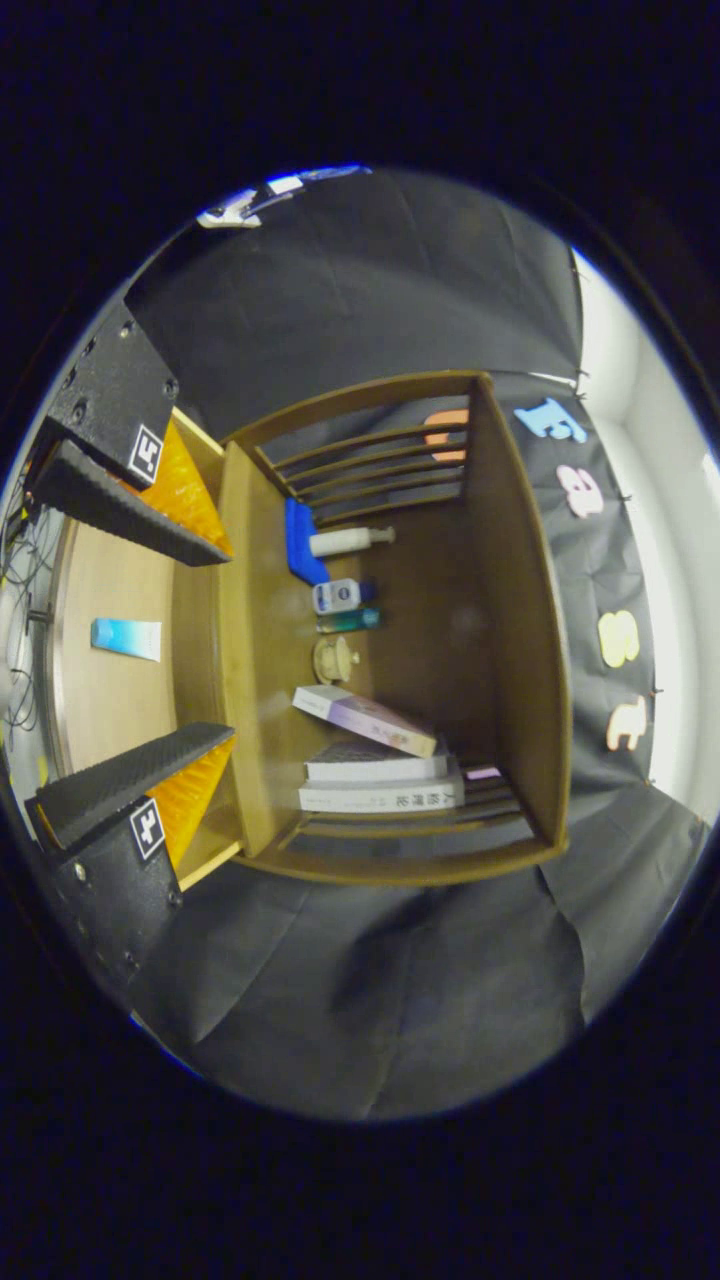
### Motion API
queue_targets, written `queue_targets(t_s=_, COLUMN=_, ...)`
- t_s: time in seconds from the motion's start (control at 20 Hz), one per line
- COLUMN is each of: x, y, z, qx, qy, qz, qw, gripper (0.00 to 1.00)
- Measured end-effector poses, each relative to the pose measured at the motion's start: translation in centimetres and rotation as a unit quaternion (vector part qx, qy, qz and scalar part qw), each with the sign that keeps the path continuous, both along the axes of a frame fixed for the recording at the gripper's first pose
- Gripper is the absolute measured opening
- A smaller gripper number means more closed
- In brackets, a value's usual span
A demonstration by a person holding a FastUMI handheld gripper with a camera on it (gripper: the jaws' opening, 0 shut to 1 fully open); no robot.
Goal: Pull open the drawer, take out the items inside it, and place them on the countertop above the cabinet.
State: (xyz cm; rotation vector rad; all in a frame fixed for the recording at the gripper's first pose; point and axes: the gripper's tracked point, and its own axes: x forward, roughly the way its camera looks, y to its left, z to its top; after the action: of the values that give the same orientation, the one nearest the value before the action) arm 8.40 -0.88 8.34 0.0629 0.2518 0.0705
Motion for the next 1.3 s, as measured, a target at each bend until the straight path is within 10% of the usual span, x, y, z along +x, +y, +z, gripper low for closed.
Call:
queue_targets(t_s=0.3, x=5.8, y=1.9, z=-6.4, qx=-0.027, qy=0.181, qz=-0.004, qw=0.983, gripper=0.99)
queue_targets(t_s=0.8, x=6.4, y=2.7, z=-18.1, qx=-0.016, qy=0.406, qz=-0.008, qw=0.914, gripper=0.97)
queue_targets(t_s=1.3, x=6.2, y=1.5, z=-22.0, qx=-0.031, qy=0.477, qz=-0.023, qw=0.878, gripper=0.94)
